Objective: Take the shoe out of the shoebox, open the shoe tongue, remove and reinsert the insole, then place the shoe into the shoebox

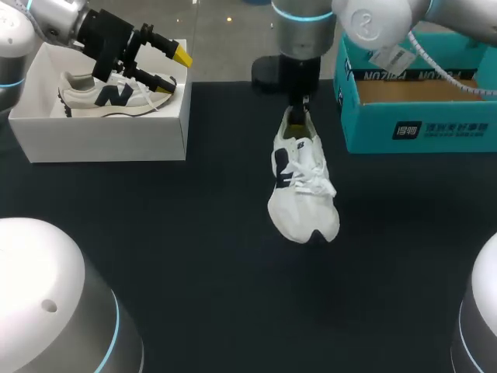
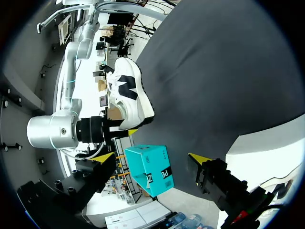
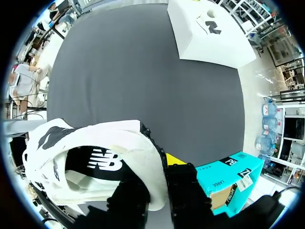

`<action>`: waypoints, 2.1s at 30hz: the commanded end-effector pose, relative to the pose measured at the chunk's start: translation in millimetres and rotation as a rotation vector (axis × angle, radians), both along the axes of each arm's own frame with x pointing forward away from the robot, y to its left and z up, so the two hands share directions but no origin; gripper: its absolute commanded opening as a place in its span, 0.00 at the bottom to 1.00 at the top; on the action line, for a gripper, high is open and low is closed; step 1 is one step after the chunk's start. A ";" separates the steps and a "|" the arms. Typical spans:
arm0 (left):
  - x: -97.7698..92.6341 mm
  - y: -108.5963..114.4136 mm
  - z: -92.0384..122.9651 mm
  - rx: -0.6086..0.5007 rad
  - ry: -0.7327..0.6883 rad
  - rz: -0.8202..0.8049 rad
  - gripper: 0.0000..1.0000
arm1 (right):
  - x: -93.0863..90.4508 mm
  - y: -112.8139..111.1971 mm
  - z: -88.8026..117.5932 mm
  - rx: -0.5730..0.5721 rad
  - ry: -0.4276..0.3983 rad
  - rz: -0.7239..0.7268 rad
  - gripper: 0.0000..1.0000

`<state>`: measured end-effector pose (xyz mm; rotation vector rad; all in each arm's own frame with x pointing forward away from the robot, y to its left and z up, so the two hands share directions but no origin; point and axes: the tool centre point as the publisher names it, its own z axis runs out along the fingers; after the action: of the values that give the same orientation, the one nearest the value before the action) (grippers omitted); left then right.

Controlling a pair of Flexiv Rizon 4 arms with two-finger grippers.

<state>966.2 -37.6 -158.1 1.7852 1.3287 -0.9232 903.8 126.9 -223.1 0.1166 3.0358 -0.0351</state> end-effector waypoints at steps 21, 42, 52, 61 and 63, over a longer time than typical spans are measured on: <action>0.9 0.3 0.3 0.003 0.000 -0.003 1.00 | 39.6 -23.4 152.6 -0.030 -0.043 0.019 0.00; 0.9 0.3 0.3 0.003 0.000 -0.003 1.00 | 39.6 -23.4 152.6 -0.030 -0.043 0.019 0.00; 0.9 0.3 0.3 0.003 0.000 -0.003 1.00 | 39.6 -23.4 152.6 -0.030 -0.043 0.019 0.00; 0.9 0.3 0.3 0.003 0.000 -0.003 1.00 | 38.3 -30.6 153.7 -0.019 -0.053 0.013 0.00; 0.9 0.3 0.3 0.003 0.000 -0.003 1.00 | 36.4 -43.8 155.7 -0.012 -0.067 0.010 0.00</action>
<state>966.2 -37.6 -158.1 1.7853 1.3287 -0.9232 945.9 99.1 -71.1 0.1027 2.9796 -0.0783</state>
